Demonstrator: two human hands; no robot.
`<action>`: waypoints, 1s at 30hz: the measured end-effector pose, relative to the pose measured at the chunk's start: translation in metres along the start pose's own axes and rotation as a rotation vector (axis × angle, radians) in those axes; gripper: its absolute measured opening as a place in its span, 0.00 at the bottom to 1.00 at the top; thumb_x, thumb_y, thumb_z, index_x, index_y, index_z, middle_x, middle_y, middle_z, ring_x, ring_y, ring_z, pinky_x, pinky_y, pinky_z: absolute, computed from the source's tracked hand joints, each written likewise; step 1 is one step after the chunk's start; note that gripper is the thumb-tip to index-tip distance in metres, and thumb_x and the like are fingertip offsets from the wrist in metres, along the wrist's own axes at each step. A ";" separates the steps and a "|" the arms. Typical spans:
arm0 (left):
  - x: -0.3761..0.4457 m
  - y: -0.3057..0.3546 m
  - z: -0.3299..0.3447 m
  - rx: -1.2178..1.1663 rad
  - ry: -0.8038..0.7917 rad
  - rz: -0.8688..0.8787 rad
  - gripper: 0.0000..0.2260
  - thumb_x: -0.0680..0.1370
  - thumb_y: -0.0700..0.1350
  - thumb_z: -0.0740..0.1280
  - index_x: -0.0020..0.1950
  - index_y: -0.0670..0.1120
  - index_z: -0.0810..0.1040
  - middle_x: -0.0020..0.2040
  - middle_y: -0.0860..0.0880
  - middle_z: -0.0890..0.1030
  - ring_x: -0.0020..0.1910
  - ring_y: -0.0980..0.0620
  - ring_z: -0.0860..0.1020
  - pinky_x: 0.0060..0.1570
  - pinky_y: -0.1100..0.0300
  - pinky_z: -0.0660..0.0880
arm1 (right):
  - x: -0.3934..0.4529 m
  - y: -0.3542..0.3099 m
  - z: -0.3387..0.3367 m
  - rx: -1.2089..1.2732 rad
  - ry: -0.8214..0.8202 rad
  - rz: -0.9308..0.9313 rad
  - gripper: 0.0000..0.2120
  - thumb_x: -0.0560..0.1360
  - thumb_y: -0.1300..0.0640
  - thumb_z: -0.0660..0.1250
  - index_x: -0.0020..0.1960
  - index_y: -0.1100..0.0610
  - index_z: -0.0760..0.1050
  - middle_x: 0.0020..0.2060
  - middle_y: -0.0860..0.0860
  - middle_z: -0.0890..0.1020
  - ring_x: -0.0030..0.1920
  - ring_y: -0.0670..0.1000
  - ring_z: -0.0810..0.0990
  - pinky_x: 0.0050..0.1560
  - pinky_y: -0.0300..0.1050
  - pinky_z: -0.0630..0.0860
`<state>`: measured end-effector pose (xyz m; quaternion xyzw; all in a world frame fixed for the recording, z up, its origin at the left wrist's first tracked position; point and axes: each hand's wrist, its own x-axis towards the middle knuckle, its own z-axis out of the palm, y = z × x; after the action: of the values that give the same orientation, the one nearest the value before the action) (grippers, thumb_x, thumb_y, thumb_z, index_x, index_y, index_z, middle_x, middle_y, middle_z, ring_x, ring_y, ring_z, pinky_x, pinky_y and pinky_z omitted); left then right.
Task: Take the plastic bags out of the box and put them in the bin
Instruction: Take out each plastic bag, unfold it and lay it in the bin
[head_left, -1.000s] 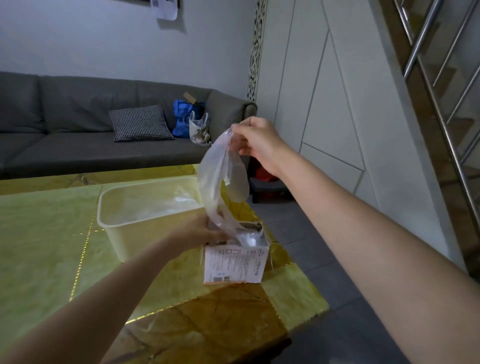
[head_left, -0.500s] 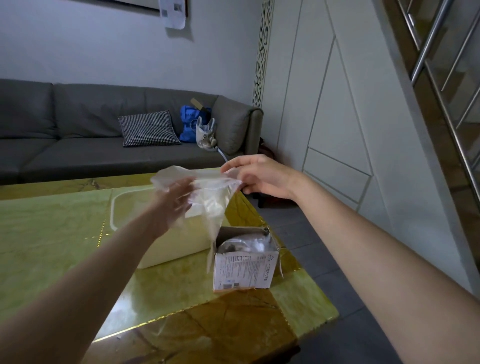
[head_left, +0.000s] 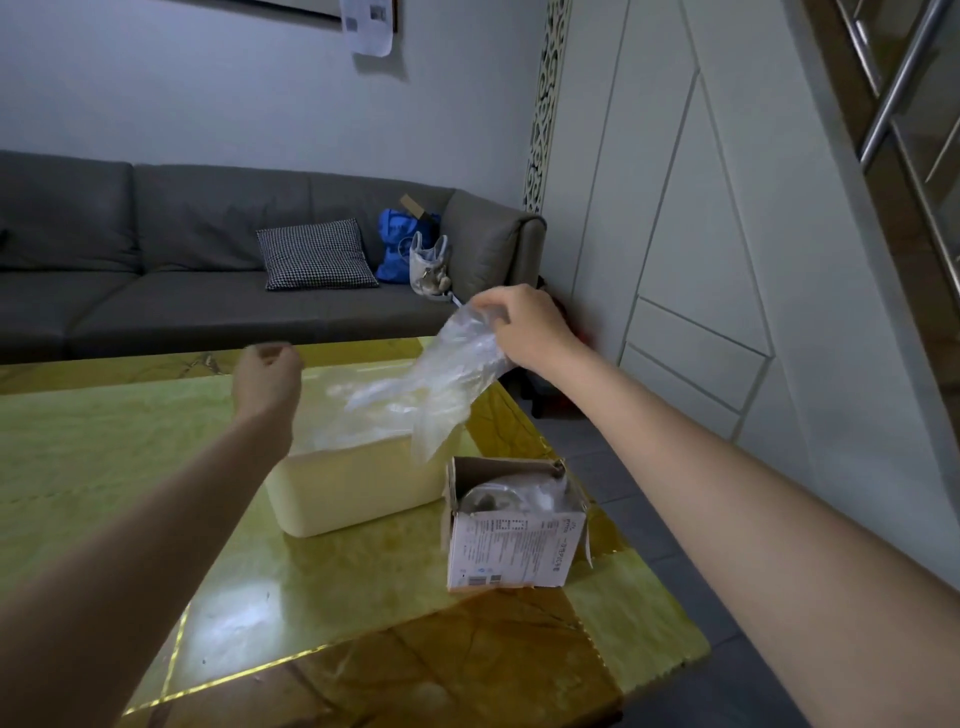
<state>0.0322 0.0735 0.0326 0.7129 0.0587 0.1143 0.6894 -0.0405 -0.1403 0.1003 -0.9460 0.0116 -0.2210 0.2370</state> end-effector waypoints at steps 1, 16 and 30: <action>-0.002 0.007 0.000 0.021 -0.010 0.102 0.14 0.79 0.42 0.59 0.64 0.41 0.70 0.55 0.45 0.76 0.50 0.49 0.74 0.52 0.56 0.71 | 0.003 -0.010 0.005 -0.032 -0.032 -0.058 0.19 0.78 0.69 0.55 0.66 0.60 0.74 0.64 0.57 0.76 0.64 0.55 0.74 0.64 0.46 0.70; 0.034 0.009 -0.007 0.802 -0.054 0.765 0.20 0.78 0.43 0.61 0.70 0.44 0.66 0.69 0.43 0.68 0.67 0.42 0.65 0.63 0.50 0.62 | 0.048 -0.050 0.086 0.695 -0.311 0.174 0.18 0.78 0.71 0.58 0.66 0.61 0.72 0.63 0.57 0.75 0.36 0.46 0.78 0.35 0.38 0.74; 0.071 -0.047 0.018 1.533 -1.117 0.163 0.21 0.80 0.41 0.60 0.73 0.44 0.62 0.68 0.44 0.68 0.58 0.50 0.73 0.56 0.64 0.69 | 0.062 0.004 0.137 -0.518 -0.463 -0.043 0.18 0.77 0.66 0.59 0.66 0.59 0.71 0.66 0.57 0.65 0.66 0.59 0.65 0.58 0.50 0.70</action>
<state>0.1091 0.0756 -0.0089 0.9245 -0.2701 -0.2646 -0.0477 0.0739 -0.0912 0.0163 -0.9998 -0.0068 0.0047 -0.0193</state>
